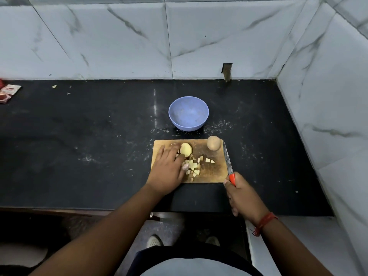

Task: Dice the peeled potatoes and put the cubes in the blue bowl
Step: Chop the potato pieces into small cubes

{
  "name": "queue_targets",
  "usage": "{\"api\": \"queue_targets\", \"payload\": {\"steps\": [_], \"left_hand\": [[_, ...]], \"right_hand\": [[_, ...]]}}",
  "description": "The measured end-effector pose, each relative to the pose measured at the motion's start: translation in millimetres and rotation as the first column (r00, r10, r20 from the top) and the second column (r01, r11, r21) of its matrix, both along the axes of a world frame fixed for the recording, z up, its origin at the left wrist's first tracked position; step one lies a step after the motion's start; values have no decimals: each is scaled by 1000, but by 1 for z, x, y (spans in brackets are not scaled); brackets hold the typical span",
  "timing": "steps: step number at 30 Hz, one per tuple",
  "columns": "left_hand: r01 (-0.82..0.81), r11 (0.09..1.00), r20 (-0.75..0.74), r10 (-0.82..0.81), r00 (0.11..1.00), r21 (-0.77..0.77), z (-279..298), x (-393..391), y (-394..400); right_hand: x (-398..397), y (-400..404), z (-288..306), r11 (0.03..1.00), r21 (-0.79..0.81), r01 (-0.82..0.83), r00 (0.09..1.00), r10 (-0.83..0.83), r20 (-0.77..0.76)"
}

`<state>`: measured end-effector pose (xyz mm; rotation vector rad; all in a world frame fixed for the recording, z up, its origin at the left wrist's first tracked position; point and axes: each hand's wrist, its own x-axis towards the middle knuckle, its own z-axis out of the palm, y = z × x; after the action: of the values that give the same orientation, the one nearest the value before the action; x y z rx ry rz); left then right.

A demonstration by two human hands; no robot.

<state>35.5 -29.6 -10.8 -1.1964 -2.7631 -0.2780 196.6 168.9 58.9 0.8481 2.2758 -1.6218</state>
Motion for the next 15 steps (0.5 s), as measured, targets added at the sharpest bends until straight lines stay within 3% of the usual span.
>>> {"api": "queue_targets", "payload": {"steps": [6, 11, 13, 15], "left_hand": [[65, 996, 111, -58, 992, -61, -7, -31, -23], [149, 987, 147, -138, 979, -67, -6, -44, -26], [185, 982, 152, -176, 973, -47, -5, -45, -29], [220, 975, 159, -214, 964, -24, -5, -47, -33]], "right_hand": [[-17, -11, 0, 999, -47, -12, 999, 11, -34], [-22, -15, -9, 999, 7, -36, 999, 36, 22], [-27, -17, -15, 992, 119, -42, 999, 39, 26], [-37, -17, -23, 939, 340, -51, 997, 66, -33]]}}
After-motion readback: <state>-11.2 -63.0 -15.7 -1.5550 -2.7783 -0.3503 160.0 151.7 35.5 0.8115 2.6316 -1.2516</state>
